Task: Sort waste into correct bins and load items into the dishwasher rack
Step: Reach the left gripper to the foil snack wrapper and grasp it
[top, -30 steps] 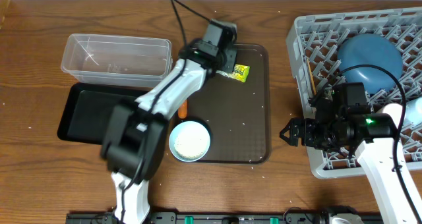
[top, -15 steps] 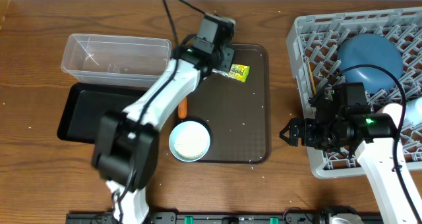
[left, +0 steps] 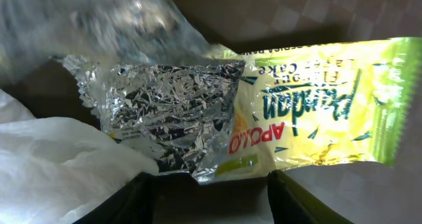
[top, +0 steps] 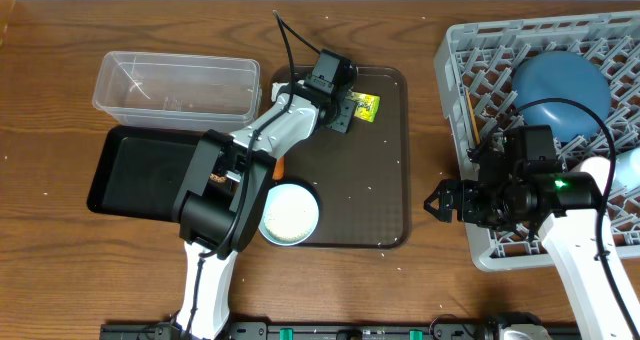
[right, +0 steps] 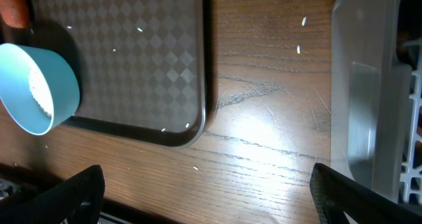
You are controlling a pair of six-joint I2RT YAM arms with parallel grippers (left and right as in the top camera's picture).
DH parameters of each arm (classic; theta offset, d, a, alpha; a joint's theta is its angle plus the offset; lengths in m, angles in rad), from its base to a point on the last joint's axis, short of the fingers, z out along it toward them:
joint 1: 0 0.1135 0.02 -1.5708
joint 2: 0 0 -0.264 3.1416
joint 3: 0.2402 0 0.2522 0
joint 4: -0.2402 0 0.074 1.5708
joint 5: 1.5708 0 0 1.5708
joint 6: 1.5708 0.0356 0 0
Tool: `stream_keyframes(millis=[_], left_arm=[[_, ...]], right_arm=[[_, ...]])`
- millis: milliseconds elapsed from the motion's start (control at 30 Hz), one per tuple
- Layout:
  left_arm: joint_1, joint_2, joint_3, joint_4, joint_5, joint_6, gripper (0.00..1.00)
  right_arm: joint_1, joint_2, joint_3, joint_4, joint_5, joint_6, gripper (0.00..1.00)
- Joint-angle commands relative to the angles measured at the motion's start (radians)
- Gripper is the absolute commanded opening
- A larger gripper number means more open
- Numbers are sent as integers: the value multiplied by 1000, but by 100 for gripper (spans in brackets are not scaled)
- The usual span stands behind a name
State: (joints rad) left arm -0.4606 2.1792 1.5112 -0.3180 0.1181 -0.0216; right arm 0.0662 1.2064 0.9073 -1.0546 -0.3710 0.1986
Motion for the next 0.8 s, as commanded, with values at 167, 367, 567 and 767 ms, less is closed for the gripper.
stream_keyframes(millis=[167,367,567,767], left_arm=[[3,-5,1,2,80,14,56],[3,-10,7,2,79,9,49],[3,-80,8,-8,80,10,50],[3,-80,5,26,73,14,50]], right_arm=[[14,3,-2,2,-14,10,94],[14,3,-2,7,-14,10,94],[14,3,-2,14,-14,10,95],[14,3,-2,40,-14,10,96]])
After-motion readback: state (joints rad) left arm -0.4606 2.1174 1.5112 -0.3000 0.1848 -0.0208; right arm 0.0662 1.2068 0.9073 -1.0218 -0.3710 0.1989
